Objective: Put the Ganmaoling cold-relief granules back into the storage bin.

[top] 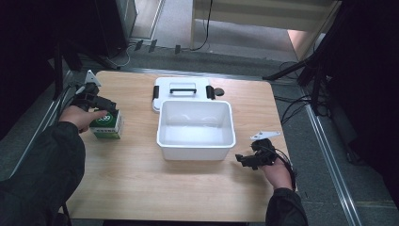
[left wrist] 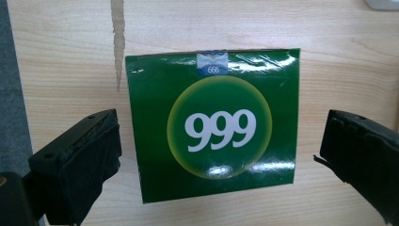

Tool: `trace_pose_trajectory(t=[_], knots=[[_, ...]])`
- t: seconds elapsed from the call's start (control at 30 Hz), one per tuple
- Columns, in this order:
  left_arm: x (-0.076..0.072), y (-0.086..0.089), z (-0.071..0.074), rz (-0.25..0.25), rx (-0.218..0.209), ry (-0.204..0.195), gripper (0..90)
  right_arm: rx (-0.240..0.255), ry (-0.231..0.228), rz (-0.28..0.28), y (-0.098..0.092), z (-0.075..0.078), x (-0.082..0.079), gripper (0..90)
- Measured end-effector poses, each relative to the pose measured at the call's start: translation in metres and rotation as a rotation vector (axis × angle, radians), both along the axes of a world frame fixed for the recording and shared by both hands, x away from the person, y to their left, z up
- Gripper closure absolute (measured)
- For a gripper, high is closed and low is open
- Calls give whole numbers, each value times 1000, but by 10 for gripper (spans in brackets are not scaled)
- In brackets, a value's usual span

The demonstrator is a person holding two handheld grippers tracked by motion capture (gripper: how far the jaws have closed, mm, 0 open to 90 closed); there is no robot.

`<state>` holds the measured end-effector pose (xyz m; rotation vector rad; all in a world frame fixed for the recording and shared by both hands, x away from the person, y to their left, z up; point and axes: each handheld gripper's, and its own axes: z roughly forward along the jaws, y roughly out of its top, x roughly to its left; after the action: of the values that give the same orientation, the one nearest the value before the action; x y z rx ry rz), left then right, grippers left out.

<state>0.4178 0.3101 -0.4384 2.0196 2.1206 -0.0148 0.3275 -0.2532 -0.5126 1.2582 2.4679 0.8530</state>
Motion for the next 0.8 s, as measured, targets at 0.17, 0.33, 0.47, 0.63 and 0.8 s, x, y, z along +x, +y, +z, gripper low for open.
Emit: trace_pose_trajectory(t=[0.17, 0.33, 0.47, 0.63, 0.8], knots=[[4, -2, -7, 2, 27, 15, 0, 1, -1, 4, 0, 0, 0, 184], [6, -5, -14, 11, 22, 8, 0, 2, 1, 4, 0, 0, 0, 184], [6, -7, -22, 30, 20, 23, 0, 2, 0, 5, 0, 0, 0, 184], [6, -6, -31, 37, 24, 40, 1, 2, 0, 5, 0, 0, 0, 185], [6, -9, -33, 47, 48, 41, 28, 3, 0, 5, 0, 0, 0, 184]])
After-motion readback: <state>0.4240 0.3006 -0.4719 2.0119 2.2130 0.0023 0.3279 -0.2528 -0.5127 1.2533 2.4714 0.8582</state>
